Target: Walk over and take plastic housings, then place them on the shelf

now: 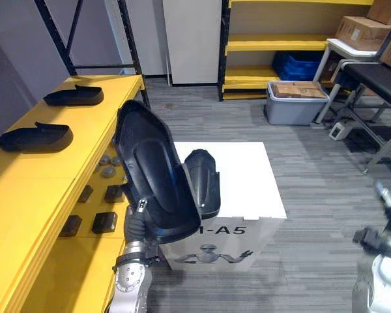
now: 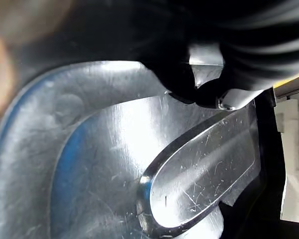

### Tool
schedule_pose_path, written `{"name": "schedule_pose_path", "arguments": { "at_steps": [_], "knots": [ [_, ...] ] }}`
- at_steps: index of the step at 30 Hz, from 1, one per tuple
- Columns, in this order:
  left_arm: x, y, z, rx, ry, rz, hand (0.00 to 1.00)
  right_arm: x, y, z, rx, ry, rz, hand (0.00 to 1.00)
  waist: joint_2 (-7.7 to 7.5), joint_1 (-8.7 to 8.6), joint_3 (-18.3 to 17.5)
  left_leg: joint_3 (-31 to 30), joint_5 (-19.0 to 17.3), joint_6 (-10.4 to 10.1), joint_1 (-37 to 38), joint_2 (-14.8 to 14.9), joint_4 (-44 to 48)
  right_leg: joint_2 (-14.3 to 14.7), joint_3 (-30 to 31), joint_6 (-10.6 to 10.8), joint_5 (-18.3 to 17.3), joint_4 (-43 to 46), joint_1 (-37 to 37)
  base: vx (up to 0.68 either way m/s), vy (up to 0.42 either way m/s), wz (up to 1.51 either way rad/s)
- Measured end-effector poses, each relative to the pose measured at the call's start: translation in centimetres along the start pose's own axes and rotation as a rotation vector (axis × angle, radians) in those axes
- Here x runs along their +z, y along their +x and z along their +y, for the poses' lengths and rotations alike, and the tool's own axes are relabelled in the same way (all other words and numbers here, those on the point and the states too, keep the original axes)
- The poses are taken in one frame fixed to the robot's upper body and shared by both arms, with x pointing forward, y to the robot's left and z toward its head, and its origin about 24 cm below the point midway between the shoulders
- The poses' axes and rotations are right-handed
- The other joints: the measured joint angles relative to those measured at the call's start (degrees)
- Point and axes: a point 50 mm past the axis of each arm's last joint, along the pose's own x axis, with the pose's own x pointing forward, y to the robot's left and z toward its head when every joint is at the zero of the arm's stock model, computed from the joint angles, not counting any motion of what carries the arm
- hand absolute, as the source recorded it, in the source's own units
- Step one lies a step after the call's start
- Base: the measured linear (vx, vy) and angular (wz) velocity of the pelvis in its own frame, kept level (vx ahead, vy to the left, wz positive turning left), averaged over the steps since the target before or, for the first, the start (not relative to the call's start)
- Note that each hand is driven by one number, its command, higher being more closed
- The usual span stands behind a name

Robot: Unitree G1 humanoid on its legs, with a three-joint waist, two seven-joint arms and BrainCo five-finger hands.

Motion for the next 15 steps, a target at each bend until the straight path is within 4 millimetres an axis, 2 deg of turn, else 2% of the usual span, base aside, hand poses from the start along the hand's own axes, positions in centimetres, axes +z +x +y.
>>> {"name": "schedule_pose_path", "arguments": {
  "at_steps": [1, 2, 3, 4, 6, 7, 8, 11, 12, 14, 15],
  "knots": [
    [-0.1, -0.2, 0.1, 0.004, -0.001, 0.006, 1.00, -1.2, -0.5, -0.5, -0.013, -0.025, 0.059, 0.00, 0.00, 0.04, 0.00, -0.01, -0.01, -0.01, -0.05, 0.00, -0.04, 0.00, -0.01, 0.00, 0.00, 0.00, -0.04, 0.00, 0.000, 0.00],
    [-0.4, -0.5, 0.2, 0.011, 0.000, 0.019, 1.00, -3.4, -1.6, -1.3, -0.029, -0.071, 0.172, 0.00, 0.00, 0.08, 0.00, -0.01, -0.04, -0.05, -0.05, 0.01, -0.16, -0.01, -0.02, 0.01, -0.01, 0.02, -0.03, 0.00, 0.000, 0.00],
    [-0.4, -0.7, 0.3, 0.014, 0.001, 0.025, 1.00, -4.4, -2.2, -1.6, -0.036, -0.093, 0.218, 0.00, 0.00, 0.08, 0.00, 0.01, -0.06, -0.06, -0.04, 0.02, -0.17, -0.01, -0.01, 0.01, -0.01, 0.03, -0.02, 0.00, 0.000, 0.00],
    [-0.5, -0.9, 0.4, 0.017, 0.001, 0.031, 1.00, -6.2, -3.6, -2.2, -0.043, -0.129, 0.313, 0.00, 0.01, 0.14, 0.00, 0.02, -0.08, -0.07, -0.03, 0.04, -0.18, -0.02, -0.03, 0.02, -0.02, 0.07, -0.01, 0.00, 0.000, 0.00],
    [-0.6, -1.4, 0.5, 0.012, -0.001, 0.039, 1.00, -9.1, -6.0, -2.6, -0.040, -0.149, 0.466, 0.00, 0.01, 0.30, 0.01, 0.11, -0.13, -0.15, 0.19, 0.17, -0.19, -0.02, -0.04, 0.04, -0.07, 0.34, 0.12, 0.00, 0.000, 0.00],
    [-0.6, -1.5, 0.5, 0.010, -0.002, 0.039, 1.00, -9.8, -6.7, -2.6, -0.036, -0.155, 0.508, 0.00, -0.01, 0.42, 0.01, 0.14, -0.19, -0.23, 0.38, 0.33, -0.19, -0.02, -0.04, 0.08, -0.11, 0.46, 0.23, 0.00, 0.000, 0.00],
    [-0.6, -1.6, 0.4, 0.008, -0.006, 0.041, 1.00, -11.3, -8.3, -2.6, -0.017, -0.161, 0.596, 0.00, -0.03, 0.88, 0.03, 0.11, -0.26, -0.31, 0.85, 0.41, -0.20, -0.04, -0.17, 0.27, -0.28, 0.55, 0.68, -0.01, -0.003, 0.07],
    [-0.5, -1.6, 0.3, 0.008, -0.016, 0.038, 1.00, -14.3, -12.3, -1.8, 0.041, -0.171, 0.801, 0.00, -0.04, 1.82, 0.07, -0.68, -0.71, -0.85, 1.25, 0.36, -0.22, -0.28, -1.54, 0.42, -1.13, 1.79, 1.08, -0.03, -0.006, 0.15],
    [-0.4, -1.6, 0.2, 0.008, -0.024, 0.033, 1.00, -15.5, -14.1, -1.1, 0.110, -0.199, 0.892, 0.00, -0.11, 2.74, 0.14, -1.52, -0.72, -0.85, 1.00, 0.24, -0.22, -0.41, -2.17, 0.46, -1.85, 2.82, 1.30, -0.04, -0.016, 0.30],
    [-0.2, -1.6, 0.0, 0.008, -0.033, 0.022, 1.00, -16.1, -15.2, -0.1, 0.179, -0.222, 0.939, 0.00, -0.20, 3.01, 0.41, -3.24, -0.60, -0.76, 0.48, -0.09, -0.19, -0.73, -3.83, 0.44, -2.44, 3.74, 1.49, -0.02, -0.028, 0.59],
    [0.2, -1.6, -0.3, -0.001, -0.043, 0.008, 1.00, -16.5, -16.0, 1.0, 0.260, -0.251, 0.965, 0.00, -0.29, 3.60, 1.06, -5.95, 0.27, -0.76, -0.56, -0.69, 0.09, -1.29, -6.70, 0.36, -3.41, 5.35, 1.36, -0.03, -0.034, 0.92]
  ]
}}
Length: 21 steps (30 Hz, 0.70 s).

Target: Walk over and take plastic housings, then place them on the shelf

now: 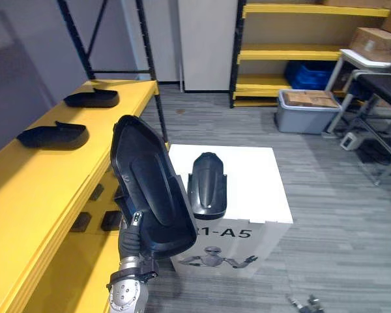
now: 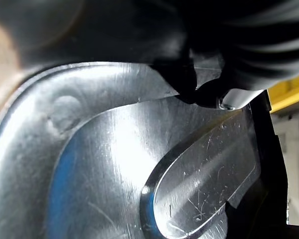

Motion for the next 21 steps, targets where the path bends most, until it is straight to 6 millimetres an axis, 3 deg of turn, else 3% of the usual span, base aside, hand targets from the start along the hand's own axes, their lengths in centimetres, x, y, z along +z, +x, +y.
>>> {"name": "schedule_pose_path", "arguments": {
  "at_steps": [2, 4, 5, 6, 7, 8, 9, 10, 13, 15, 16, 17, 18, 19, 21],
  "knots": [
    [0.4, 0.2, -0.6, -0.021, -0.012, -0.019, 1.00, 0.6, 0.3, 0.2, 0.014, -0.031, -0.018, 0.00, -0.05, 0.49, 0.71, -3.88, 0.09, 0.69, -3.37, -1.42, 1.45, -1.04, -5.01, 0.17, -1.00, 2.11, -0.62, -0.04, -0.017, 1.50],
    [0.8, 0.3, -1.3, -0.041, -0.027, -0.037, 1.00, 0.9, 0.6, 0.4, 0.016, -0.048, -0.019, 0.00, -0.35, 0.60, 1.68, 0.57, -3.06, 4.68, -6.41, -1.43, 2.15, -2.67, -12.35, 0.38, -0.90, 2.20, -0.14, -0.03, 0.019, 1.89],
    [1.0, 0.6, -1.8, -0.059, -0.033, -0.051, 1.00, 0.9, 0.9, 0.3, 0.016, -0.063, -0.008, 0.00, -1.37, 0.64, 2.60, 8.98, -4.83, 6.21, -8.97, -0.52, 6.48, -4.70, -16.26, 0.36, -0.83, 2.09, 0.02, 0.01, 0.060, 1.63],
    [1.1, 0.7, -2.0, -0.065, -0.039, -0.054, 1.00, 0.9, 1.0, 0.3, 0.016, -0.076, 0.000, 0.00, -1.29, 0.87, 2.68, 14.11, -5.45, 5.93, -10.40, 0.63, 9.11, -5.20, -18.49, 0.37, -0.82, 2.18, 0.20, 0.12, 0.097, 2.11],
    [1.2, 1.0, -2.4, -0.078, -0.045, -0.060, 1.00, 1.0, 1.3, 0.0, 0.011, -0.101, 0.017, 0.00, -0.47, 0.52, 2.93, 25.60, -6.30, 6.77, -10.91, 3.92, 13.69, -5.46, -23.30, 0.48, -0.86, 2.51, 1.69, 0.16, 0.072, 1.83],
    [1.1, 1.2, -2.7, -0.093, -0.043, -0.059, 1.00, 1.0, 1.4, -0.2, 0.005, -0.112, 0.023, 0.00, -0.20, 0.08, 3.07, 29.74, -5.47, 6.84, -10.23, 5.17, 13.82, -5.68, -25.58, 0.84, -1.00, 3.10, 2.95, 0.24, 0.082, 2.04],
    [0.9, 1.4, -3.2, -0.113, -0.043, -0.053, 1.00, 1.0, 1.5, -0.4, 0.002, -0.128, 0.028, 0.00, -0.06, -0.39, 3.25, 31.43, -5.13, 6.68, -9.12, 4.51, 12.85, -6.42, -26.80, 1.25, -1.31, 3.05, 4.26, 0.20, 0.104, 1.63],
    [0.7, 1.5, -3.5, -0.126, -0.043, -0.045, 1.00, 1.3, 1.7, -0.4, 0.001, -0.137, 0.026, 0.00, -0.58, -0.46, 3.29, 30.93, -4.64, 6.51, -8.35, 1.59, 10.18, -7.81, -26.80, 1.69, -1.66, 2.69, 5.15, 0.18, 0.138, 1.24],
    [0.4, 1.5, -3.5, -0.130, -0.038, -0.033, 1.00, 2.7, 2.4, 0.4, 0.017, -0.152, 0.000, 0.00, -0.63, -0.31, 3.33, 29.38, -4.61, 7.61, -8.31, -2.98, 7.43, -10.21, -26.64, 1.88, -1.70, 1.75, 5.74, 0.15, 0.189, 0.58],
    [0.3, 1.6, -4.1, -0.156, -0.041, -0.028, 1.00, 3.1, 2.6, 1.4, 0.047, -0.182, -0.009, 0.00, -0.99, -0.31, 3.56, 27.96, -6.50, 8.93, -7.79, -5.05, 8.19, -13.71, -26.66, 1.92, -0.64, 7.80, 5.46, 0.16, 0.178, 0.44],
    [0.3, 1.6, -4.4, -0.174, -0.036, -0.028, 1.00, 3.0, 2.6, 1.4, 0.048, -0.189, -0.004, 0.00, -1.13, -0.74, 3.66, 26.35, -7.08, 8.76, -6.95, -5.92, 8.46, -15.56, -26.15, 0.84, 0.06, 13.35, 4.81, 0.17, 0.174, 0.83],
    [0.1, 1.7, -5.3, -0.214, -0.029, -0.023, 1.00, 2.7, 2.5, 1.2, 0.044, -0.192, 0.011, 0.00, -0.40, -1.62, 3.58, 23.59, -8.12, 9.13, -5.34, -6.43, 8.55, -17.34, -22.29, -2.57, 1.18, 22.39, 2.44, 0.18, 0.151, 1.13],
    [0.2, 2.0, -5.9, -0.250, -0.009, -0.031, 1.00, 2.4, 2.4, 1.3, 0.050, -0.189, 0.018, 0.00, -0.46, -2.25, 3.93, 20.83, -8.86, 8.83, -4.26, -6.41, 8.83, -15.19, -13.41, -2.56, -1.09, 28.67, -1.20, 0.23, 0.123, 1.08],
    [0.3, 2.2, -6.0, -0.257, 0.005, -0.040, 1.00, 2.6, 2.4, 1.3, 0.050, -0.197, 0.011, 0.00, -0.43, -2.62, 4.22, 19.57, -8.95, 8.88, -3.69, -6.42, 8.60, -13.33, -9.11, -2.40, -2.77, 30.74, -3.27, 0.24, 0.051, 1.02],
    [0.2, 2.8, -6.2, -0.260, 0.034, -0.046, 1.00, 2.7, 2.4, 1.3, 0.055, -0.210, 0.009, 0.00, -0.39, -3.22, 4.70, 16.19, -9.41, 8.29, -1.33, -6.64, 7.51, -6.66, 3.50, -1.21, -7.14, 32.83, -10.82, 0.20, -0.007, 0.77]
  ]
}}
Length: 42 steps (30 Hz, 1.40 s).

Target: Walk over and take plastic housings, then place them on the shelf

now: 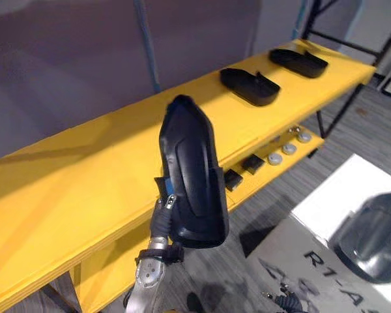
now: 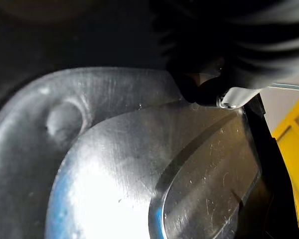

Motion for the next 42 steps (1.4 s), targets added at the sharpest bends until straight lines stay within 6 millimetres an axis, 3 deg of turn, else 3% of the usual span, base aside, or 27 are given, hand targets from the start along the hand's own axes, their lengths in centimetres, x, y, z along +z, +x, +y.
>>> {"name": "schedule_pose_path", "arguments": {
  "at_steps": [4, 5, 7, 8, 9, 13, 19, 25, 27, 33, 42],
  "knots": [
    [-0.3, 0.3, -0.5, -0.004, 0.005, 0.011, 1.00, -0.3, -0.7, 0.1, 0.002, -0.002, -0.025, 0.00, -0.38, -0.42, 0.03, -4.79, -1.24, -1.85, 2.32, -0.21, 2.20, 5.59, 10.43, 0.83, -0.87, -8.79, -5.00, 0.22, -0.129, 0.85],
    [-0.1, 0.4, -0.9, -0.016, 0.000, 0.004, 1.00, -0.8, -1.1, 0.4, 0.005, 0.011, -0.020, 0.00, -1.34, -0.28, -0.49, -6.18, -1.99, -2.94, 2.33, -0.55, 3.25, 6.10, 12.92, 0.77, -0.23, -12.93, -5.23, 0.22, -0.229, 1.06],
    [0.0, 0.5, -1.1, -0.021, 0.007, -0.004, 1.00, -1.8, -1.7, 1.2, 0.017, 0.036, 0.002, 0.00, -4.66, 1.16, -1.93, -6.91, -3.69, -3.16, 2.87, -1.72, 4.96, 4.37, 12.56, 1.31, 6.96, -18.37, -5.03, 0.24, -0.267, 0.75],
    [-0.3, 0.4, -1.4, -0.006, 0.002, 0.012, 1.00, -2.0, -1.8, 1.2, 0.017, 0.040, 0.009, 0.00, -4.21, 1.79, -2.15, -7.83, -5.64, -4.80, 2.96, -0.17, 7.75, 5.08, 11.31, 2.48, 5.95, -18.96, -2.84, 0.21, -0.286, 0.32],
    [-0.3, 0.4, -2.0, -0.007, -0.008, 0.013, 1.00, -2.1, -1.9, 0.9, 0.011, 0.034, 0.005, 0.00, -3.43, 2.36, -2.73, -7.50, -7.54, -5.71, 2.31, 2.23, 9.60, 6.72, 9.84, 1.61, 6.46, -21.62, -0.92, 0.19, -0.270, 0.25],
    [0.4, 1.0, -2.7, -0.026, 0.014, -0.018, 1.00, -1.6, -1.9, 1.0, 0.016, 0.034, -0.014, 0.00, -2.15, 2.34, -4.06, -6.05, -7.99, -6.53, 3.84, 5.73, 8.91, 9.44, 8.22, -0.01, 7.49, -26.05, 2.53, 0.15, -0.173, 0.05],
    [0.9, 2.6, -2.9, 0.015, 0.076, -0.036, 1.00, -2.6, -2.3, 0.9, 0.018, 0.037, 0.014, 0.00, -2.82, 2.39, -6.03, -6.11, -6.67, -7.40, 5.37, 5.53, 5.75, 9.71, 7.59, -0.21, 8.58, -30.12, 4.68, 0.07, -0.009, 0.04],
    [1.6, 6.4, -2.0, 0.134, 0.127, -0.038, 1.00, -2.4, -2.2, 1.2, 0.037, 0.009, 0.008, 0.00, -3.10, 2.27, -6.24, -6.49, -4.59, -6.93, 5.40, 4.86, 3.22, 9.43, 7.23, -0.01, 10.80, -33.82, 5.62, -0.03, 0.023, 0.05],
    [1.6, 8.3, -1.2, 0.194, 0.125, -0.012, 1.00, -2.1, -1.9, 1.4, 0.051, -0.015, 0.005, 0.00, -3.20, 1.20, -6.31, -6.87, -2.49, -7.18, 6.12, 4.61, 0.26, 9.54, 6.80, -0.28, 11.84, -34.83, 5.61, -0.10, -0.025, 0.07],
    [1.0, 11.1, 0.4, 0.285, 0.120, 0.089, 1.00, -1.3, -1.3, 1.8, 0.083, -0.073, -0.005, 0.00, -3.15, -1.57, -6.21, -7.27, 1.95, -7.23, 6.18, 4.93, -5.34, 10.65, 6.55, -1.24, 15.00, -37.83, 4.42, -0.13, -0.055, 0.01],
    [0.4, 13.5, -1.2, 0.247, 0.144, 0.215, 1.00, -0.8, -1.0, 1.7, 0.083, -0.080, -0.015, 0.00, -2.92, -3.26, -3.88, -6.21, 3.67, -7.50, 5.11, 5.16, -7.50, 11.33, 7.57, -1.45, 16.87, -39.57, 2.70, -0.07, -0.014, -0.06]
  ]
}}
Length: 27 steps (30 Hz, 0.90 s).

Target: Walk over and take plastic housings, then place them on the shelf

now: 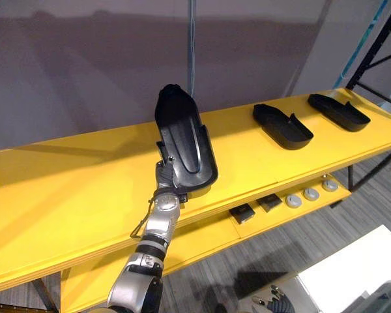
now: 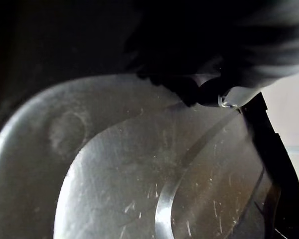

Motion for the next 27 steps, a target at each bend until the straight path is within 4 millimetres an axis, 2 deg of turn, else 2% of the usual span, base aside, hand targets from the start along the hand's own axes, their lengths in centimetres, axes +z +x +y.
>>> {"name": "schedule_pose_path", "arguments": {
  "at_steps": [3, 6, 9, 13, 17, 20, 21, 27],
  "knots": [
    [1.1, 0.3, -1.8, -0.038, -0.001, 0.007, 1.00, 0.1, 0.0, -0.1, -0.002, 0.000, -0.003, 0.00, 0.36, -0.13, 0.85, 0.33, 0.29, 0.40, -0.87, 0.00, 0.01, 0.02, 0.36, -0.01, -0.02, 0.95, -1.39, 0.01, -0.004, -0.07],
    [2.2, 0.3, -3.4, -0.073, -0.023, 0.002, 1.00, 0.6, 0.0, -0.1, -0.005, 0.002, -0.025, 0.00, 0.72, -0.99, 1.22, 0.85, 0.22, 0.29, -0.91, -0.08, 0.04, 0.01, 0.85, 0.10, -0.31, 1.18, -1.75, 0.04, 0.014, -0.08],
    [3.1, 0.5, -4.1, -0.084, -0.041, 0.003, 1.00, 1.3, 0.2, -0.1, -0.005, 0.006, -0.052, 0.00, 1.16, -1.26, 1.75, 2.06, 0.16, 0.19, -0.77, -0.18, 0.04, 0.04, 2.03, 0.16, -0.49, 1.80, -2.38, 0.01, 0.026, -0.19],
    [3.9, 0.6, -4.4, -0.093, -0.044, -0.012, 1.00, 1.6, 0.3, -0.1, -0.004, 0.007, -0.062, 0.00, 1.33, -1.36, 2.87, 2.15, 0.02, 0.04, -0.71, -0.07, 0.04, 0.15, 2.08, 0.19, -0.55, 2.07, -2.51, -0.04, 0.014, -0.03],
    [3.4, 1.0, -3.9, -0.067, -0.141, 0.058, 1.00, 1.9, 0.2, -0.1, -0.006, 0.008, -0.077, 0.00, 1.67, -1.28, 3.14, 2.62, -0.18, -0.21, -0.78, -0.01, 0.03, 0.27, 2.48, 0.23, -0.58, 2.54, -3.03, -0.04, 0.013, -0.05],
    [3.8, 1.1, -4.0, -0.067, -0.196, 0.070, 1.00, 2.0, 0.2, -0.2, -0.007, 0.010, -0.078, 0.00, 1.75, -1.20, 3.19, 2.69, -0.17, -0.20, -0.79, -0.03, 0.03, 0.28, 2.62, 0.24, -0.59, 2.71, -3.18, -0.01, 0.005, -0.02],
    [3.8, 1.1, -4.0, -0.068, -0.201, 0.072, 0.00, 2.0, 0.3, -0.2, -0.008, 0.009, -0.078, 0.00, 1.76, -1.21, 3.20, 2.68, -0.16, -0.20, -0.80, -0.04, 0.03, 0.28, 2.62, 0.24, -0.59, 2.71, -3.19, 0.00, 0.000, 0.00],
    [3.8, 1.1, -4.0, -0.069, -0.216, 0.076, 0.00, 2.3, 0.4, -0.4, -0.013, 0.005, -0.086, 0.00, 2.22, -1.29, 3.48, 2.09, -0.02, 0.00, -0.78, -0.10, 0.03, 0.19, 2.14, 0.24, -0.61, 2.70, -2.94, 0.00, 0.003, 0.02]
  ]
}}
